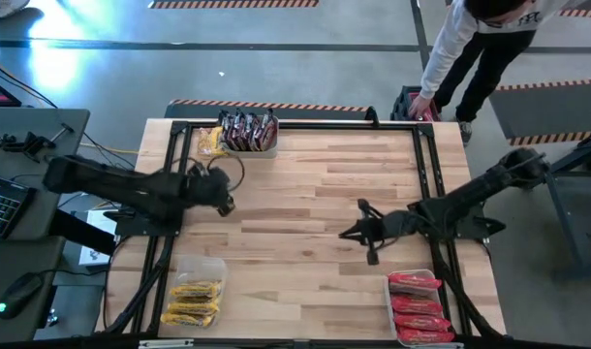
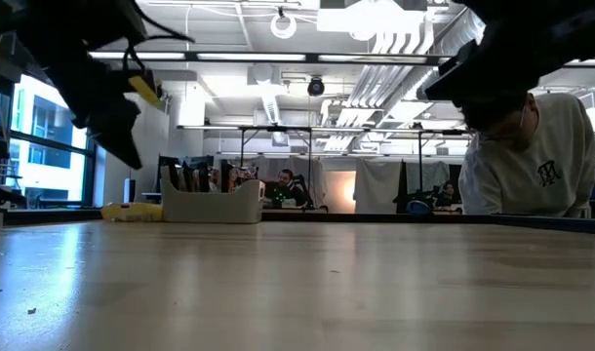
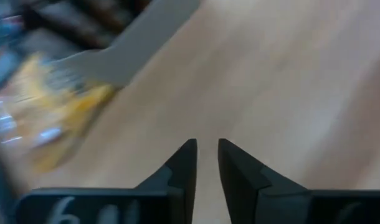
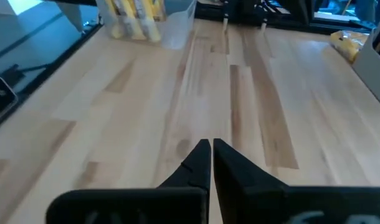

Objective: Sort Maruchan noodles
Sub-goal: Put the yellow noodle pack into the transparent bin

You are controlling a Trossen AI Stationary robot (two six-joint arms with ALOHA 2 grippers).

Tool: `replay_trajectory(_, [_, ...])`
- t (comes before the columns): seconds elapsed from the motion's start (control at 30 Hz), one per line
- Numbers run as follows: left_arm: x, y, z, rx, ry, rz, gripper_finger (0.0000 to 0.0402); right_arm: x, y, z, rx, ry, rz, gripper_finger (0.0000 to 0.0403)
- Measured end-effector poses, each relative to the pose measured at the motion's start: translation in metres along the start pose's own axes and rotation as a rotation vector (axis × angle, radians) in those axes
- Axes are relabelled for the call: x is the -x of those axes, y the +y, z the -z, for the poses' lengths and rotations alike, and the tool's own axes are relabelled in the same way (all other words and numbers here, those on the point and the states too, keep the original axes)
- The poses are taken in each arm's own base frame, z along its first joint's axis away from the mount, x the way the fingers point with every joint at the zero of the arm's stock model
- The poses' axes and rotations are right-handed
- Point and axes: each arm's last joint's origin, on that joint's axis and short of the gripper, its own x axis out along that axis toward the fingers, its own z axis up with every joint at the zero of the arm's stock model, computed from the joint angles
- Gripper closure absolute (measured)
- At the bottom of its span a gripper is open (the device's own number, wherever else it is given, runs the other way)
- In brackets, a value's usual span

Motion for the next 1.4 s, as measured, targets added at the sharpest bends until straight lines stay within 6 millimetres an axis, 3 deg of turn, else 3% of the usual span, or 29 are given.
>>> replay_trajectory(0.1, [-0.004, 0.019, -0.008, -0.044, 0.099, -0.083, 0.0362, -0.002, -0.009, 0.0, 0.044, 0.003, 0.002, 0.0402])
replay_trajectory(0.27, [-0.024, 0.041, -0.023, 0.015, 0.158, -0.014, 0.0376, -0.005, -0.023, 0.0, 0.05, 0.009, -0.003, 0.0403])
replay_trajectory(0.47, [-0.045, 0.064, -0.031, -0.014, 0.235, -0.123, 0.0332, -0.005, -0.025, 0.0, 0.032, 0.009, -0.043, 0.0403])
replay_trajectory(0.7, [-0.065, 0.07, -0.036, -0.217, 0.329, -0.128, 0.0248, -0.005, -0.025, 0.0, 0.04, 0.009, -0.05, 0.0403])
replay_trajectory(0.87, [-0.083, 0.075, -0.033, -0.307, 0.405, -0.172, 0.0214, -0.005, -0.025, 0.0, 0.042, 0.008, -0.05, 0.0403])
replay_trajectory(1.2, [-0.107, 0.085, -0.031, -0.335, 0.451, -0.27, 0.0207, -0.005, -0.024, 0.0, 0.043, 0.009, -0.057, 0.0403])
replay_trajectory(1.4, [-0.116, 0.09, -0.027, -0.349, 0.491, -0.265, 0.0237, -0.005, -0.024, 0.0, 0.032, 0.009, -0.065, 0.0403])
